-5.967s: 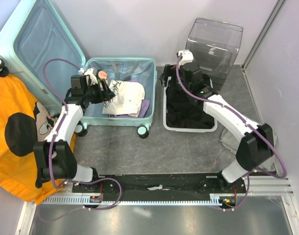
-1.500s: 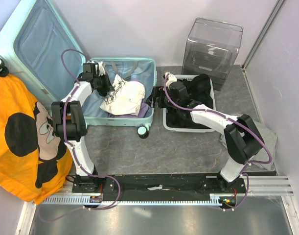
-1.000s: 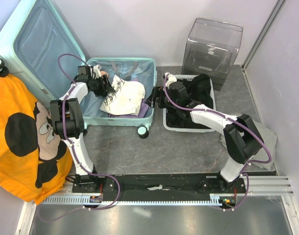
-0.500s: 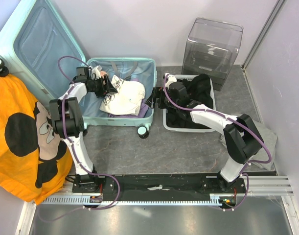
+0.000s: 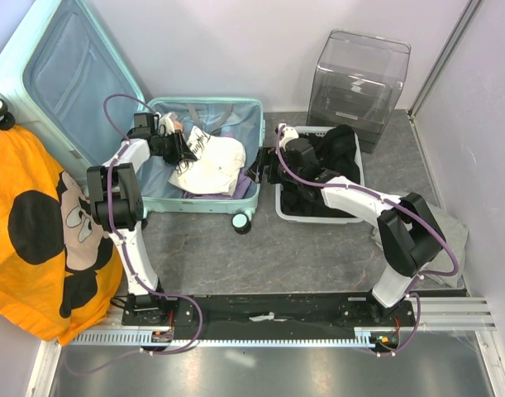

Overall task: Open, take out, and arrange the luggage
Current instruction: Pick up the clothes from the luggage.

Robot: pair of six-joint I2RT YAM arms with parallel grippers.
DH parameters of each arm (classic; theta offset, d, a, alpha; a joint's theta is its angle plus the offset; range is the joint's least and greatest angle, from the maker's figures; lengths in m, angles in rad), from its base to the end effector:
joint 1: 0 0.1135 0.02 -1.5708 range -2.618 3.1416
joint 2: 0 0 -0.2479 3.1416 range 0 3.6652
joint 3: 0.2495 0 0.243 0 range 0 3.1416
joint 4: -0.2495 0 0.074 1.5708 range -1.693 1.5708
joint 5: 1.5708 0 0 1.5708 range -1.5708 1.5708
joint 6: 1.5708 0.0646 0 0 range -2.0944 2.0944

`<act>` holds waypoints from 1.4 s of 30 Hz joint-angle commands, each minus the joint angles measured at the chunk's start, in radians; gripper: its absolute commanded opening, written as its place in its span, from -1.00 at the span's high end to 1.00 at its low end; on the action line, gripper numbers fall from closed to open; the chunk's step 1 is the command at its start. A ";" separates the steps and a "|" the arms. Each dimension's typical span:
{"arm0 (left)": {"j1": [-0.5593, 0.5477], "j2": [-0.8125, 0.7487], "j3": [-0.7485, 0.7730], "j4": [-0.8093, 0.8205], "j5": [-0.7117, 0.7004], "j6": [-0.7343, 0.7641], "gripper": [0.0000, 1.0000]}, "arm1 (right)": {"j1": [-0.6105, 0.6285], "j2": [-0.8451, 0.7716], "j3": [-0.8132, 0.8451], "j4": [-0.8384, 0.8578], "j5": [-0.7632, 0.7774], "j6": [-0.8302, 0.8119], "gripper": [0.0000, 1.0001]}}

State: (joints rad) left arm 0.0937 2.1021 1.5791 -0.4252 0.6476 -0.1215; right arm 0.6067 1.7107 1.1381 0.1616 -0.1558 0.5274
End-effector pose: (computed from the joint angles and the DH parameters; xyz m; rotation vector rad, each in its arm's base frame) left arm 0.4544 0.0036 0.1596 -0.0001 2.4263 -0.8203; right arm 0.3322 0.2428 0.2268 -0.1891 2.0789 0.8708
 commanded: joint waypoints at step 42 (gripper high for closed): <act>-0.282 -0.570 0.032 0.390 0.110 -0.566 0.97 | -0.324 -0.287 -0.097 0.067 -0.023 0.021 -0.80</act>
State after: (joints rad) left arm -0.1040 1.5822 1.5940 -0.1688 0.7918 -0.6090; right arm 0.3267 1.5597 1.0233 0.3264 -0.3737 0.6651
